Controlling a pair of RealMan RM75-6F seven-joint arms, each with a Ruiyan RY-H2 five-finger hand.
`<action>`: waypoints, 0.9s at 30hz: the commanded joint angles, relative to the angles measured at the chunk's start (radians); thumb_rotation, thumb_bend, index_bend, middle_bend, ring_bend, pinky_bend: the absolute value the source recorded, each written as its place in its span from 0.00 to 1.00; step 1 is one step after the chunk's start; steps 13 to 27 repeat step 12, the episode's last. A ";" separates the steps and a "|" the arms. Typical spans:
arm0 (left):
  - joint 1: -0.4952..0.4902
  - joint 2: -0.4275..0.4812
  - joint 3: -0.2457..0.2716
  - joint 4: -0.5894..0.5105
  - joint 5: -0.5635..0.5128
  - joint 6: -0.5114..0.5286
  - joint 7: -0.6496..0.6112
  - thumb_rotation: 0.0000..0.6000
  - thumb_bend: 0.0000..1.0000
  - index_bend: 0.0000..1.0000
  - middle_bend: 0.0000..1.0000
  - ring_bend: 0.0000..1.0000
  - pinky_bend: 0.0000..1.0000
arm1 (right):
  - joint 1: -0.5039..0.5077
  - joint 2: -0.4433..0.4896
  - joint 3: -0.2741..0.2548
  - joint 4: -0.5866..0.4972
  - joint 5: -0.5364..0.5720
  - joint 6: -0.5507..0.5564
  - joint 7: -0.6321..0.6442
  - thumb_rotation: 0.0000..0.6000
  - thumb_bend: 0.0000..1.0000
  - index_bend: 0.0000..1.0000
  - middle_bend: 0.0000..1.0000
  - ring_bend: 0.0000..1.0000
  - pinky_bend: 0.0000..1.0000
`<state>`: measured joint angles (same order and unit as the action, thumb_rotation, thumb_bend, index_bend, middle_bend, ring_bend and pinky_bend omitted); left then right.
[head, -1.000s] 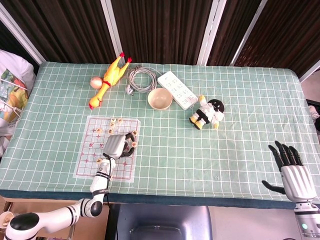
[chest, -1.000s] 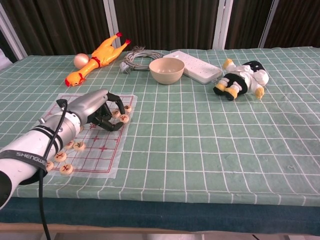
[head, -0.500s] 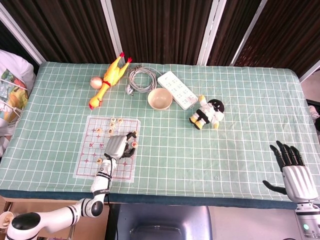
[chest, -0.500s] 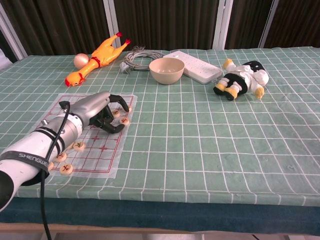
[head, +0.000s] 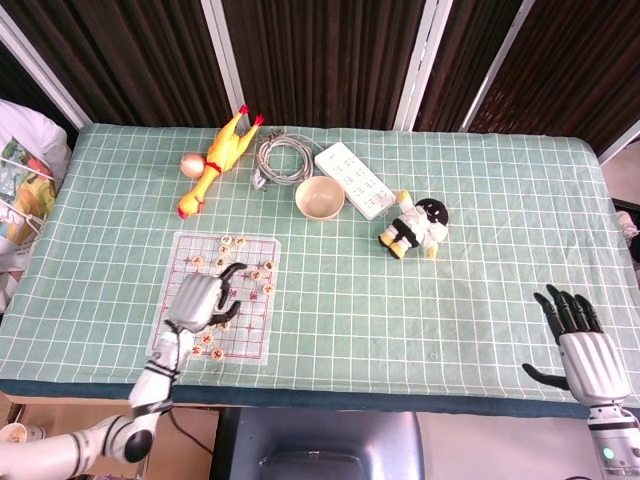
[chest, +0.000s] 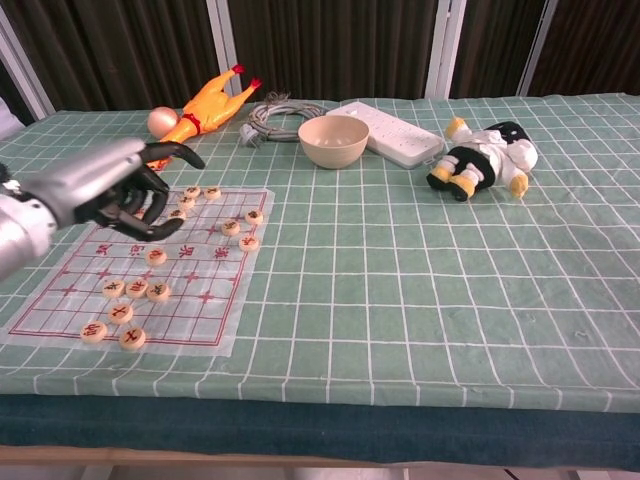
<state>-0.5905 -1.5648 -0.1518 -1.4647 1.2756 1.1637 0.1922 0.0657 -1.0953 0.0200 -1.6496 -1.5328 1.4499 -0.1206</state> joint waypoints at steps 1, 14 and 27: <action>0.230 0.306 0.184 -0.204 0.183 0.241 -0.103 1.00 0.38 0.03 0.11 0.07 0.20 | 0.003 -0.006 -0.006 -0.009 -0.004 -0.006 -0.024 1.00 0.13 0.00 0.00 0.00 0.00; 0.418 0.375 0.244 -0.071 0.260 0.440 -0.242 1.00 0.41 0.00 0.04 0.00 0.07 | 0.004 -0.039 -0.016 -0.028 -0.015 -0.010 -0.112 1.00 0.13 0.00 0.00 0.00 0.00; 0.418 0.375 0.244 -0.071 0.260 0.440 -0.242 1.00 0.41 0.00 0.04 0.00 0.07 | 0.004 -0.039 -0.016 -0.028 -0.015 -0.010 -0.112 1.00 0.13 0.00 0.00 0.00 0.00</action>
